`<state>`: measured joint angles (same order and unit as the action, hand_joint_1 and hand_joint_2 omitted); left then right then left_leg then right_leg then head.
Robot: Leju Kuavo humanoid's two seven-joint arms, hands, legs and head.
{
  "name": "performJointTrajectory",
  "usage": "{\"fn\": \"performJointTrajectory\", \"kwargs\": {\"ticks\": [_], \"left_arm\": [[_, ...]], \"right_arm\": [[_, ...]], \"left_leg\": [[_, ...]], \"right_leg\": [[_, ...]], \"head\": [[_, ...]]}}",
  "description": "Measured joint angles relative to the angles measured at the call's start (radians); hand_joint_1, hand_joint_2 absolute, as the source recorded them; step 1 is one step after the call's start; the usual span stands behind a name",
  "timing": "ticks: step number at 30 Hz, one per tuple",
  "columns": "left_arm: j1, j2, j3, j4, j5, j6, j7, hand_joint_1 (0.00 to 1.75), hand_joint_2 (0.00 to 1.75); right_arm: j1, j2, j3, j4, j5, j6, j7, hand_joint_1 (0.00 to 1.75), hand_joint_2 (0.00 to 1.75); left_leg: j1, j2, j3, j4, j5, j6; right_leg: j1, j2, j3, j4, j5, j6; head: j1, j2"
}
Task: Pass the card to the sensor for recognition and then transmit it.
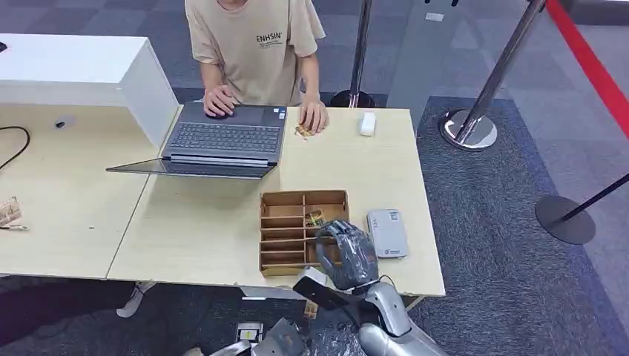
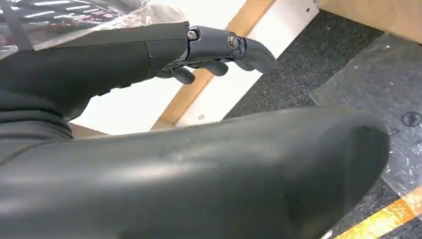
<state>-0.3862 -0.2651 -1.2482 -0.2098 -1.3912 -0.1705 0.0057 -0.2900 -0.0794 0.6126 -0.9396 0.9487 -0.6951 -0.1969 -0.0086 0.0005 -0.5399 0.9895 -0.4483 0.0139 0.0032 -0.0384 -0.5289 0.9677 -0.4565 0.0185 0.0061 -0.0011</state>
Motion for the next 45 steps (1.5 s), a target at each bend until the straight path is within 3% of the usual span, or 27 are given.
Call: {"fn": "performJointTrajectory", "kwargs": {"ticks": [5,10,12,13,14,16,37,43,45], "left_arm": [[0.000,0.000,0.000,0.000,-0.002,0.000,0.000,0.00,0.00],[0.000,0.000,0.000,0.000,-0.002,0.000,0.000,0.00,0.00],[0.000,0.000,0.000,0.000,-0.002,-0.001,0.000,0.00,0.00],[0.000,0.000,0.000,0.000,-0.002,-0.001,0.000,0.00,0.00],[0.000,0.000,0.000,0.000,-0.002,-0.001,0.000,0.00,0.00],[0.000,0.000,-0.001,0.000,-0.001,-0.001,0.000,0.00,0.00],[-0.002,0.000,-0.019,0.000,-0.012,-0.004,-0.003,0.00,0.00],[-0.002,0.000,-0.020,0.000,-0.015,-0.004,-0.003,0.00,0.00],[-0.003,0.002,-0.021,0.000,-0.011,-0.034,-0.041,0.00,0.00]], "right_arm": [[-0.001,0.001,-0.001,0.000,0.003,-0.001,0.002,1.69,1.75],[-0.003,0.000,-0.001,-0.001,0.026,-0.002,0.025,1.55,1.75],[-0.002,-0.001,-0.001,-0.002,0.033,-0.002,0.032,1.34,1.75],[-0.002,-0.001,0.000,-0.002,0.035,-0.002,0.033,0.68,1.75],[0.001,-0.001,0.002,-0.002,0.034,-0.002,0.040,0.16,1.75],[0.006,-0.006,0.002,-0.002,0.034,-0.002,0.044,0.02,1.75],[0.045,0.002,-0.042,-0.037,0.061,-0.002,0.016,0.00,1.75],[0.055,0.013,-0.054,-0.056,-0.017,-0.002,-0.012,0.00,1.75],[0.051,0.015,-0.056,-0.060,-0.042,-0.002,-0.010,0.00,1.75]], "left_leg": [[0.000,0.000,0.000,0.000,0.000,0.000],[0.000,0.000,0.000,0.000,0.000,0.000],[0.000,0.000,0.000,0.000,0.000,0.000],[0.000,0.000,0.001,0.000,0.000,0.000],[0.000,0.000,0.000,0.000,0.000,0.000],[0.000,0.000,0.000,0.000,0.000,0.000],[0.000,0.000,0.000,0.000,0.000,0.000],[0.000,0.000,0.000,0.000,0.000,0.000],[0.000,0.000,0.000,0.000,0.000,0.000]], "right_leg": [[0.000,0.000,0.000,0.000,0.000,0.000],[0.000,0.000,0.000,0.000,0.000,0.000],[0.000,0.000,0.000,0.000,0.000,0.000],[0.000,0.000,0.000,0.000,0.000,0.000],[0.000,0.000,0.000,0.000,0.000,0.000],[0.000,0.000,0.000,0.000,0.000,0.000],[0.000,0.000,0.000,0.000,0.000,0.000],[0.000,0.000,0.000,0.000,0.000,0.000],[0.000,0.000,0.000,0.000,0.000,0.000]], "head": [[0.000,0.000],[0.000,0.000],[0.000,0.000],[0.000,0.000],[0.000,0.000],[0.000,0.000],[0.000,0.000],[0.000,0.000],[0.000,0.000]]}}
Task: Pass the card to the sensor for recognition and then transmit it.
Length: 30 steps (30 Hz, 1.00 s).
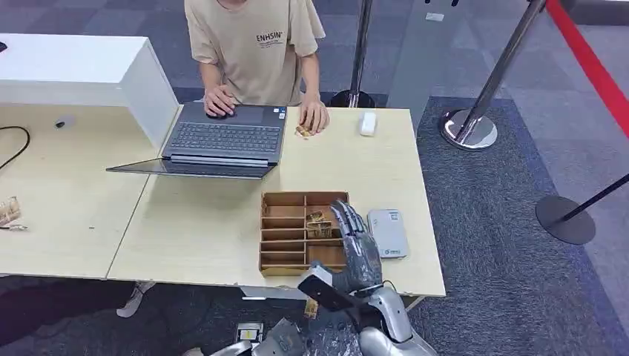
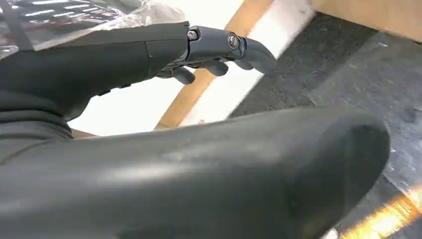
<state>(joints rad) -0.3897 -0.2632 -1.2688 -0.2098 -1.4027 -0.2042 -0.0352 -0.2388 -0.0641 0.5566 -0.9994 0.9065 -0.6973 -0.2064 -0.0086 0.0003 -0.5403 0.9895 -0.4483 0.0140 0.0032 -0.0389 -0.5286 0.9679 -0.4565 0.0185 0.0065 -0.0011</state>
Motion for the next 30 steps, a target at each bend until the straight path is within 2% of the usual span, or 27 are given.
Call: {"fn": "performJointTrajectory", "kwargs": {"ticks": [2,4,12,18,19,21,22,23,30], "left_arm": [[-0.002,0.002,-0.002,0.000,0.003,-0.030,-0.065,0.00,0.00],[-0.002,0.002,-0.005,0.000,0.002,-0.038,-0.091,0.00,0.00],[-0.004,0.002,-0.018,0.000,-0.005,-0.052,-0.094,0.00,0.00],[-0.005,0.002,-0.023,0.000,-0.007,-0.052,-0.095,0.00,0.00],[-0.005,0.002,-0.024,0.000,-0.007,-0.052,-0.096,0.00,0.00],[-0.005,0.002,-0.024,0.000,-0.007,-0.052,-0.096,0.00,0.00],[-0.005,0.002,-0.024,0.000,-0.007,-0.052,-0.096,0.00,0.00],[-0.005,0.002,-0.024,0.000,-0.007,-0.052,-0.096,0.00,0.00],[-0.006,0.002,-0.026,0.000,-0.008,-0.052,-0.096,0.00,0.00]], "right_arm": [[-0.016,0.004,0.003,0.000,-0.028,0.002,0.010,0.02,1.75],[-0.044,0.007,0.006,0.001,-0.051,0.007,0.019,0.09,1.75],[-0.129,0.018,0.043,0.010,-0.066,0.050,0.053,0.16,1.75],[-0.154,0.022,0.061,0.010,-0.073,0.051,0.054,0.21,1.75],[-0.158,0.023,0.066,0.011,-0.078,0.051,0.055,0.33,1.75],[-0.161,0.025,0.070,0.012,-0.084,0.051,0.055,0.44,1.75],[-0.162,0.025,0.072,0.014,-0.084,0.051,0.055,0.54,1.75],[-0.163,0.025,0.074,0.015,-0.084,0.051,0.055,0.72,1.75],[-0.164,0.025,0.086,0.027,-0.085,0.052,0.056,0.80,1.75]], "left_leg": [[0.000,0.000,0.000,0.000,0.000,0.000],[0.000,0.000,0.000,0.000,0.000,0.000],[0.000,0.000,0.001,0.000,0.001,-0.001],[0.000,0.000,0.000,0.000,0.001,-0.001],[0.000,0.000,0.000,0.000,0.001,-0.001],[0.000,0.000,0.000,0.000,0.001,-0.001],[0.000,0.000,0.000,0.000,0.001,-0.001],[0.000,0.000,0.000,0.000,0.001,-0.001],[0.000,0.000,0.000,0.000,0.001,-0.001]], "right_leg": [[0.000,0.000,0.000,0.000,0.000,0.000],[0.000,0.000,0.000,0.000,0.000,0.000],[0.000,0.000,0.000,0.001,0.000,0.000],[0.000,-0.001,0.000,0.001,0.000,0.000],[0.000,-0.001,0.000,0.000,0.000,0.000],[0.000,-0.001,0.000,0.000,0.000,0.000],[0.000,-0.001,0.000,0.000,0.000,0.000],[0.000,-0.001,0.000,0.000,0.000,0.000],[0.000,-0.001,0.000,0.000,0.000,0.000]], "head": [[0.000,0.000],[0.000,0.000],[0.000,0.000],[0.000,0.000],[0.000,0.000],[0.000,0.000],[0.000,0.000],[0.000,0.000],[0.000,0.000]]}}
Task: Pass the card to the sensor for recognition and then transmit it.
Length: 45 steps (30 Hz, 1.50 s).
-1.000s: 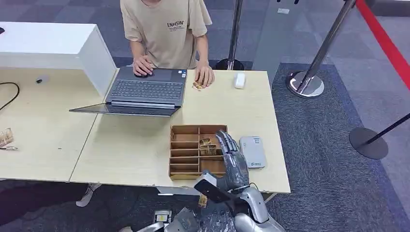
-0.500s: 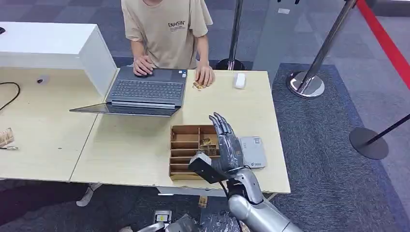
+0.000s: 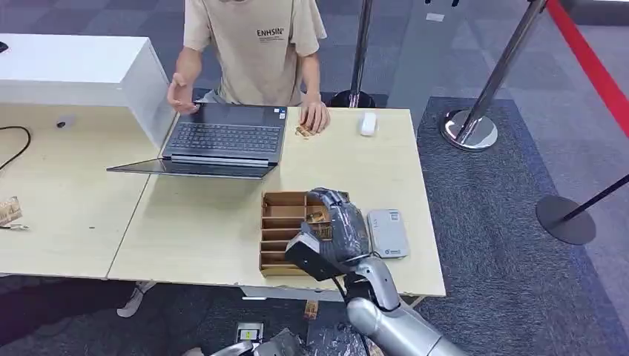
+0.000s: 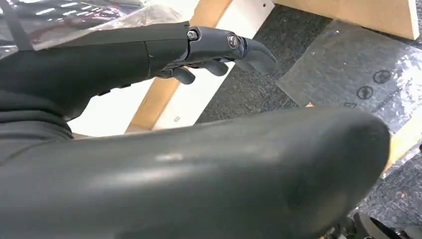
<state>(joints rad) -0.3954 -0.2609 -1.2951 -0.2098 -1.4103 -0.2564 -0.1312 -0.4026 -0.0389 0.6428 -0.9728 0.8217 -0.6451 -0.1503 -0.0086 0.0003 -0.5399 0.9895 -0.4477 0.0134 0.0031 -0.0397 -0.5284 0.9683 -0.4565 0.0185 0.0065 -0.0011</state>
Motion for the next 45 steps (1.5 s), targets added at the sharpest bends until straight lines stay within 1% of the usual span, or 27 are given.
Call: {"fn": "performJointTrajectory", "kwargs": {"ticks": [4,6,7,13,17,19,29,36,42,45], "left_arm": [[0.000,0.000,-0.003,0.000,-0.004,0.001,0.000,0.00,0.00],[0.000,0.000,-0.003,0.000,-0.006,0.002,0.000,0.00,0.00],[0.000,0.000,-0.003,0.000,-0.006,0.002,0.000,0.00,0.00],[0.000,0.000,-0.004,0.000,-0.010,0.004,-0.001,0.00,0.00],[0.000,0.001,-0.004,0.000,-0.011,0.005,-0.003,0.00,0.00],[0.000,0.001,-0.004,0.000,-0.014,0.005,-0.005,0.00,0.00],[-0.002,0.001,-0.013,0.000,-0.017,0.005,-0.009,0.00,0.00],[-0.003,0.001,-0.024,0.000,-0.018,0.005,-0.010,0.00,0.00],[-0.003,0.001,-0.025,0.000,-0.021,0.005,-0.010,0.00,0.00],[-0.004,0.001,-0.027,0.000,-0.023,0.005,-0.011,0.00,0.00]], "right_arm": [[-0.001,0.000,0.006,0.004,-0.002,0.002,0.000,0.73,1.75],[-0.001,0.000,0.010,0.008,-0.002,0.008,0.000,0.73,1.75],[-0.001,-0.001,0.011,0.009,-0.002,0.008,0.000,0.70,1.75],[-0.002,-0.005,0.019,0.017,-0.005,0.017,0.001,0.70,1.75],[-0.003,-0.008,0.023,0.018,-0.005,0.024,0.008,0.72,1.75],[-0.004,-0.010,0.027,0.019,-0.002,0.031,0.016,0.70,1.75],[-0.018,-0.020,0.041,0.041,0.001,0.048,0.027,0.73,1.75],[-0.024,-0.026,0.050,0.053,0.001,0.055,0.033,0.72,1.75],[-0.026,-0.032,0.057,0.061,0.001,0.060,0.034,0.79,1.75],[-0.028,-0.035,0.060,0.066,0.001,0.061,0.034,0.79,1.75]], "left_leg": [[0.000,0.000,0.000,0.000,0.000,0.000],[0.000,0.000,0.000,0.000,0.000,0.000],[0.000,0.000,0.000,0.000,0.000,0.000],[0.000,0.000,0.000,0.000,0.000,0.000],[0.000,0.000,0.000,0.000,0.000,0.000],[0.000,0.000,0.000,0.000,0.000,0.000],[0.000,0.000,0.000,0.000,0.000,0.000],[0.000,0.000,0.000,0.000,0.000,0.000],[0.000,0.000,0.000,0.000,0.000,0.000],[0.000,0.000,0.000,0.000,0.000,0.000]], "right_leg": [[0.000,0.000,0.000,0.000,0.000,0.000],[0.000,0.000,0.000,0.000,0.000,0.000],[0.000,0.000,0.000,0.000,0.000,0.000],[0.000,0.000,0.000,0.000,0.000,0.000],[0.000,0.000,0.000,0.000,0.000,0.000],[0.000,0.000,0.000,0.000,0.000,0.000],[0.000,0.000,0.000,0.000,0.000,0.000],[0.000,0.000,0.000,0.000,0.000,0.000],[0.000,0.000,0.000,0.000,0.000,0.000],[0.000,0.000,0.000,0.000,0.000,0.000]], "head": [[0.000,0.000],[0.000,0.000],[0.000,0.000],[0.000,0.000],[0.000,0.000],[0.000,0.000],[0.000,0.000],[0.000,0.000],[0.000,0.000],[0.000,0.000]]}}
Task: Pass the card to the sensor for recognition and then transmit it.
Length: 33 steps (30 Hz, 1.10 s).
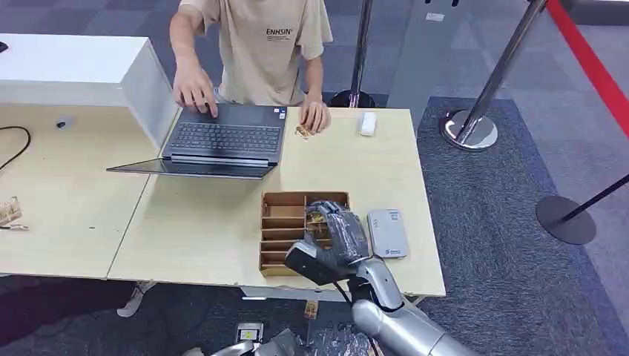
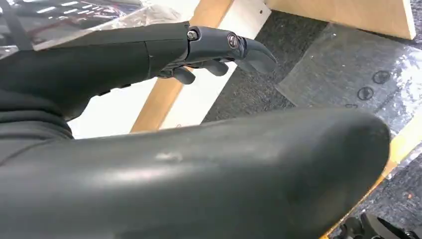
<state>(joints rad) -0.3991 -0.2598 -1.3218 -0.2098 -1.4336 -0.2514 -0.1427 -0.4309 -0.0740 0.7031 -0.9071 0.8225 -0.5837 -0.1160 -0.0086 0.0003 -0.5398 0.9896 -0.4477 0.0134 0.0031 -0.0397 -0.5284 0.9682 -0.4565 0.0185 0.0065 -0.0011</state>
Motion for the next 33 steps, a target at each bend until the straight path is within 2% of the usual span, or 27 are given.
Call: {"fn": "performJointTrajectory", "kwargs": {"ticks": [20,33], "left_arm": [[0.000,0.000,-0.001,0.000,-0.004,0.000,-0.002,0.00,0.00],[0.000,0.000,-0.002,0.000,-0.008,0.000,-0.007,0.00,0.00]], "right_arm": [[0.000,-0.009,0.003,0.011,-0.003,0.012,0.002,0.89,1.75],[0.000,-0.010,0.010,0.019,-0.013,0.024,0.002,0.89,1.75]], "left_leg": [[0.000,0.000,0.000,0.000,0.000,0.000],[0.000,0.000,0.000,0.000,0.000,0.000]], "right_leg": [[0.000,0.000,0.000,0.000,0.000,0.000],[0.000,0.000,0.000,0.000,0.000,0.000]], "head": [[0.000,0.000],[0.000,0.000]]}}
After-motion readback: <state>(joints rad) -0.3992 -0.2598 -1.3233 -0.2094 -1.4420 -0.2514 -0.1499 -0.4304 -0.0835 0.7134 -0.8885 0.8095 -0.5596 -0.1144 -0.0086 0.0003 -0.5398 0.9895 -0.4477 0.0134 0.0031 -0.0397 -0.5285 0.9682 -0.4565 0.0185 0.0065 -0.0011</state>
